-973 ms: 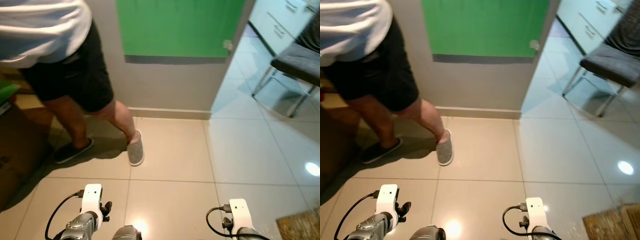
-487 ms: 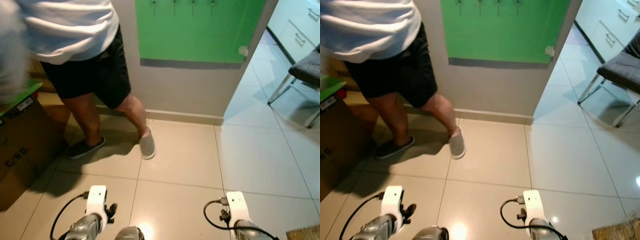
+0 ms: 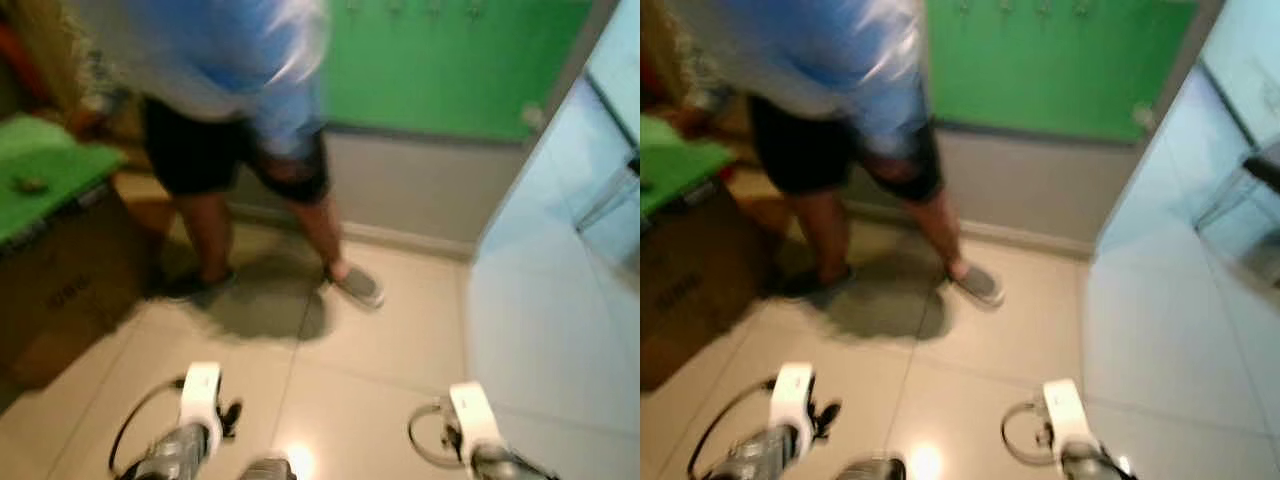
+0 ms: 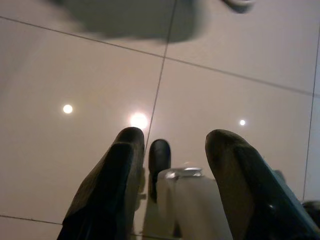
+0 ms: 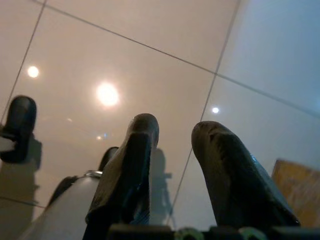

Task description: Hang keys on a hook

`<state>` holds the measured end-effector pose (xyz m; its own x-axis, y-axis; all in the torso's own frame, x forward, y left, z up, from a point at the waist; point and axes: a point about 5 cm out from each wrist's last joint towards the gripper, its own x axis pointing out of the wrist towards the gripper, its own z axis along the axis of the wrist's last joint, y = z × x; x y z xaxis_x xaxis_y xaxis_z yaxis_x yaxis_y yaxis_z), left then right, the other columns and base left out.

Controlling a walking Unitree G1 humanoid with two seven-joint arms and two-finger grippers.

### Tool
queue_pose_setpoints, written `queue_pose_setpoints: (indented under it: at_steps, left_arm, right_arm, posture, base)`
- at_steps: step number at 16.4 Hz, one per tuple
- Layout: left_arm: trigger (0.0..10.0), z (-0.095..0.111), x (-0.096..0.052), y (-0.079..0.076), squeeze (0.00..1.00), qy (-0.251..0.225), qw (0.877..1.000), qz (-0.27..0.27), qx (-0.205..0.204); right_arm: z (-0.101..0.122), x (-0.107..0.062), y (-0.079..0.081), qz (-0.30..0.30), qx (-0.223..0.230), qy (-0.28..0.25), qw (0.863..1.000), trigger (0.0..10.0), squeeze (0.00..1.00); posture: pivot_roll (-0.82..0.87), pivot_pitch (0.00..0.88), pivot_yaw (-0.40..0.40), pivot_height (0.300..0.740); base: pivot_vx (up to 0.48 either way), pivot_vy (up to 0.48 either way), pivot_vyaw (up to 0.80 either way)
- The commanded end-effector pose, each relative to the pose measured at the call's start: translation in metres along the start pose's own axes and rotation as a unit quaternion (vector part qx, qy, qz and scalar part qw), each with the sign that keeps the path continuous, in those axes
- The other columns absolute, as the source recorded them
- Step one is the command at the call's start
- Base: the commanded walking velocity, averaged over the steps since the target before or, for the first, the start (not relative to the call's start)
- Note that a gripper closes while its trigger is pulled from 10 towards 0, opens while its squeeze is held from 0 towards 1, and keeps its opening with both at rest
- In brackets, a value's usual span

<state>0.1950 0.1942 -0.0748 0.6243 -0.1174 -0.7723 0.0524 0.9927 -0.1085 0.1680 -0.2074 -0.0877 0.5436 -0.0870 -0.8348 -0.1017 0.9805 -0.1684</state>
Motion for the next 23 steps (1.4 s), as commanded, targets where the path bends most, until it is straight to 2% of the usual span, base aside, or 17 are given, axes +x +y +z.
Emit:
queue_pose_setpoints:
  at_steps: [1,2,5,8,10,13,15,17,18,19,20,22,23]
  left_arm:
    - [10.0,0.005,0.000,0.002,0.00,-0.009,1.000,-0.001,0.008]
    - [10.0,0.007,0.000,0.002,0.00,-0.011,1.000,-0.004,0.010]
    - [10.0,0.008,0.001,0.001,0.00,-0.014,1.000,-0.008,0.012]
    - [10.0,0.011,0.002,-0.005,0.00,-0.021,0.999,-0.020,0.021]
    - [10.0,0.019,0.004,-0.010,0.00,-0.037,0.998,-0.033,0.033]
    - [10.0,0.031,0.005,-0.014,0.00,-0.063,0.995,-0.048,0.053]
    - [10.0,0.038,0.005,-0.015,0.00,-0.081,0.993,-0.058,0.067]
    - [10.0,0.039,0.005,-0.019,0.00,-0.090,0.991,-0.066,0.074]
    - [10.0,0.044,0.005,-0.021,0.00,-0.102,0.989,-0.073,0.078]
    - [10.0,0.050,0.006,-0.024,0.00,-0.115,0.987,-0.079,0.081]
    - [10.0,0.054,0.006,-0.026,0.00,-0.124,0.985,-0.083,0.082]
    - [10.0,0.073,0.005,-0.032,0.00,-0.169,0.977,-0.098,0.081]
    - [10.0,0.078,0.005,-0.034,0.00,-0.180,0.975,-0.101,0.081]
  right_arm:
    - [0.003,0.000,0.000,0.002,0.006,-0.008,1.000,10.0,0.00]
    - [0.001,0.000,0.002,0.004,-0.013,-0.005,1.000,10.0,0.00]
    - [-0.001,0.000,0.004,0.010,-0.013,-0.003,1.000,10.0,0.00]
    - [-0.004,-0.001,0.008,0.025,-0.034,0.005,0.999,10.0,0.00]
    - [0.002,0.000,0.011,0.038,-0.037,-0.009,0.999,10.0,0.00]
    - [0.011,0.001,0.017,0.064,-0.077,-0.034,0.994,10.0,0.00]
    - [0.025,0.001,0.026,0.093,-0.122,-0.067,0.986,10.0,0.00]
    - [0.042,0.002,0.031,0.104,-0.117,-0.102,0.982,10.0,0.00]
    - [0.059,0.001,0.036,0.116,-0.108,-0.134,0.978,10.0,0.02]
    - [0.075,0.000,0.040,0.131,-0.094,-0.167,0.973,10.0,1.00]
    - [0.085,-0.002,0.044,0.145,-0.086,-0.190,0.967,10.0,1.00]
    - [0.126,-0.011,0.053,0.176,-0.049,-0.284,0.941,10.0,1.00]
    - [0.136,-0.015,0.054,0.181,-0.042,-0.307,0.934,10.0,1.00]
  posture:
    - [0.06,0.041,-0.016,0.740]
    - [0.06,0.044,-0.013,0.740]
    - [0.06,0.049,-0.010,0.740]
    - [0.06,0.052,-0.009,0.740]
    - [0.06,0.062,-0.003,0.740]
    - [0.06,0.072,-0.002,0.740]
    - [0.07,0.077,-0.001,0.740]
    - [0.08,0.079,0.002,0.740]
    - [0.08,0.079,0.003,0.740]
    - [0.08,0.081,0.002,0.740]
    - [0.09,0.082,0.001,0.740]
    - [0.09,0.083,0.002,0.740]
    - [0.08,0.084,0.004,0.740]
  base:
    - [0.364,0.000,0.00]
    - [0.364,0.000,0.80]
    - [0.365,0.000,0.80]
    - [0.365,0.000,0.80]
    - [0.368,0.000,0.80]
    - [0.370,0.000,0.80]
    - [0.368,0.000,0.80]
    - [0.368,0.000,0.80]
    - [0.368,0.000,0.80]
    - [0.371,0.000,0.80]
    - [0.375,0.000,0.79]
    - [0.368,0.000,0.79]
    - [0.368,0.000,0.79]
